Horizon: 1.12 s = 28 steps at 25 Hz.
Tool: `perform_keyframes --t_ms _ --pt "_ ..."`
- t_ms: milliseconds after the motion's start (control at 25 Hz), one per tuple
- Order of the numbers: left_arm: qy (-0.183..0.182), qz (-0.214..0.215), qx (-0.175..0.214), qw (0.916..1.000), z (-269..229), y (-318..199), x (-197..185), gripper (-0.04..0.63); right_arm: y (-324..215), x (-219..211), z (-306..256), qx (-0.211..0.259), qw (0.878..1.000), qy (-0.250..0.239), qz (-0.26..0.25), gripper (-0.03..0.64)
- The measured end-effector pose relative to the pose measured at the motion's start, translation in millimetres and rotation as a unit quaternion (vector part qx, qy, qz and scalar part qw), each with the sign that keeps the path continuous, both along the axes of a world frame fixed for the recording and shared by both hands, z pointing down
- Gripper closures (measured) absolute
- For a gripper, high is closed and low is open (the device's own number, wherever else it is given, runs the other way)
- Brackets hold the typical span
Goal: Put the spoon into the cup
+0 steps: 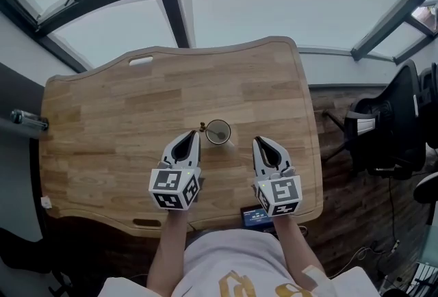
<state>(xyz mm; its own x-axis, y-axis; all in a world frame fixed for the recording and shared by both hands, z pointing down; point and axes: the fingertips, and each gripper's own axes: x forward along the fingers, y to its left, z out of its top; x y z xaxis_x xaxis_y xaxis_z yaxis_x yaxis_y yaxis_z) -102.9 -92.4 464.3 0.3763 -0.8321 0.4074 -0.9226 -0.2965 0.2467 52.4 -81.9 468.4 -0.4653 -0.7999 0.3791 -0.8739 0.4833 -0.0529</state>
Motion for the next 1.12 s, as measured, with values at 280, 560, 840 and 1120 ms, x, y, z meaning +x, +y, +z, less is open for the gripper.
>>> perform_keyframes --t_ms 280,560,840,1120 --pt "0.008 0.001 0.016 0.9998 -14 7 2 0.581 5 -4 -15 0.016 1.0 -0.001 -0.008 0.584" --pt "0.0 0.011 0.022 0.9997 -21 15 7 0.581 10 -5 -20 0.021 1.0 -0.004 -0.009 0.584" --pt "-0.015 0.013 0.029 0.9994 -25 25 9 0.581 18 -2 -22 0.027 1.0 0.008 -0.003 0.586" --pt "-0.025 0.02 0.036 0.9988 -27 30 11 0.581 23 -4 -25 0.031 1.0 0.001 -0.006 0.586"
